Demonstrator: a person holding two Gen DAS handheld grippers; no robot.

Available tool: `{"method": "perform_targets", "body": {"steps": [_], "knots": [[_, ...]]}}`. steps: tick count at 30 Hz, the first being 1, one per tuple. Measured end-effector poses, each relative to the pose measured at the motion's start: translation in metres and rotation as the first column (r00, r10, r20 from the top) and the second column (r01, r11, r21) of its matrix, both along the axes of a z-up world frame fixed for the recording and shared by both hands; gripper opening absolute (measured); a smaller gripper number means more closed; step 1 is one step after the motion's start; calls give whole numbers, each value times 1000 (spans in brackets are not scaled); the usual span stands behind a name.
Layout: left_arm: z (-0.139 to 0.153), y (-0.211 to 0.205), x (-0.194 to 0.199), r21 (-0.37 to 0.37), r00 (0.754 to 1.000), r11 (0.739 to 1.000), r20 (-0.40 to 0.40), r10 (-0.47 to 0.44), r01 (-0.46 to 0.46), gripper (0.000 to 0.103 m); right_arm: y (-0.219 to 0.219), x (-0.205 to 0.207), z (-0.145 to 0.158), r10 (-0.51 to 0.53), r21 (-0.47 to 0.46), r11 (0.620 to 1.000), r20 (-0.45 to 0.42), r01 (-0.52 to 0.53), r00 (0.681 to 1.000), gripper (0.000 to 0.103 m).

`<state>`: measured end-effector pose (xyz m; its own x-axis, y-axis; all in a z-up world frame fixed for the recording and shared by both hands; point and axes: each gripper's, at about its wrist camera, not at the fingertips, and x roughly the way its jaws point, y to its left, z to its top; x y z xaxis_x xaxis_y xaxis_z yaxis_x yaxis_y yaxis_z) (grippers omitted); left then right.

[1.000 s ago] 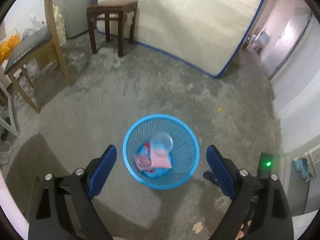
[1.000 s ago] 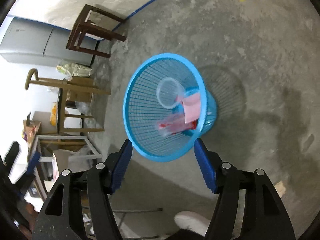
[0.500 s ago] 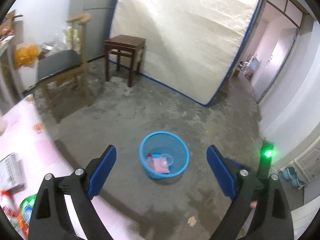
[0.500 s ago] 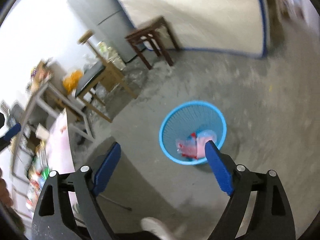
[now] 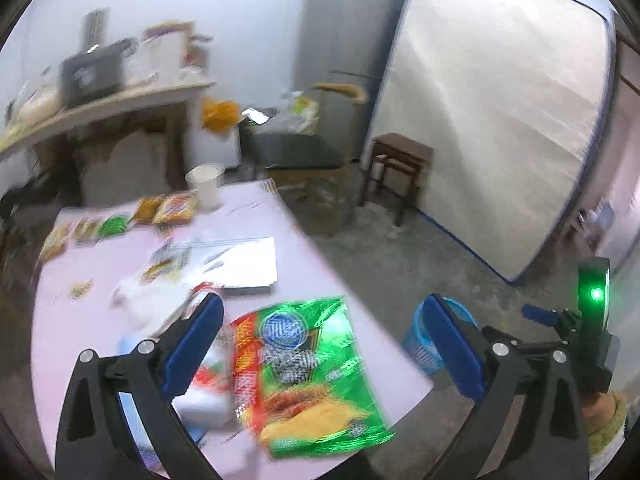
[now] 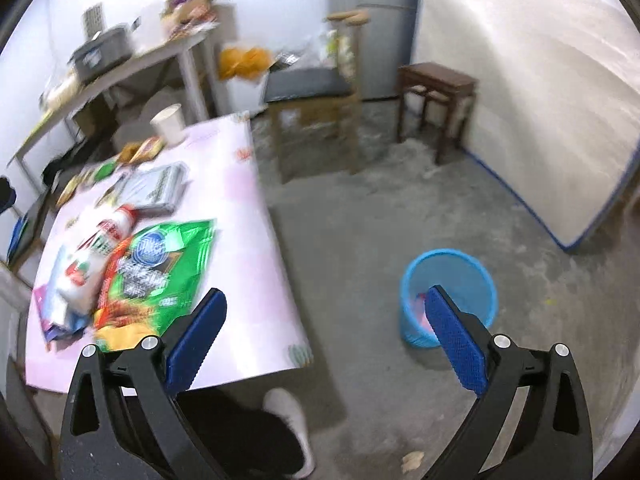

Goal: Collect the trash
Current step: 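Return both tools to the table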

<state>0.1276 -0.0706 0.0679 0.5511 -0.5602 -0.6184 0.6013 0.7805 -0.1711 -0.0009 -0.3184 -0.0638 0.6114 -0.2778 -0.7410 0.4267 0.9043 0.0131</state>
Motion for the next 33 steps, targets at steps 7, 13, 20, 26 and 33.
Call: {"method": "perform_targets", "body": {"steps": [7, 13, 20, 26, 33], "knots": [[-18, 101, 14, -76, 988, 991, -118, 103, -112, 98, 81, 41, 29, 167, -114, 980, 23, -163, 986, 95], [-27, 155, 18, -167, 978, 968, -123, 168, -187, 98, 122, 63, 49, 274, -102, 959, 108, -263, 956, 95], [-36, 194, 17, -272, 990, 952, -34, 134, -138, 98, 144, 81, 29, 286, 147, 936, 212, -319, 935, 95], [-45, 201, 20, -258, 990, 957, 9, 141, -133, 98, 143, 83, 21, 186, 250, 936, 253, -250, 950, 95], [-52, 197, 32, -207, 990, 969, 16, 142, -135, 98, 126, 98, 17, 139, 289, 938, 190, -190, 972, 95]]}}
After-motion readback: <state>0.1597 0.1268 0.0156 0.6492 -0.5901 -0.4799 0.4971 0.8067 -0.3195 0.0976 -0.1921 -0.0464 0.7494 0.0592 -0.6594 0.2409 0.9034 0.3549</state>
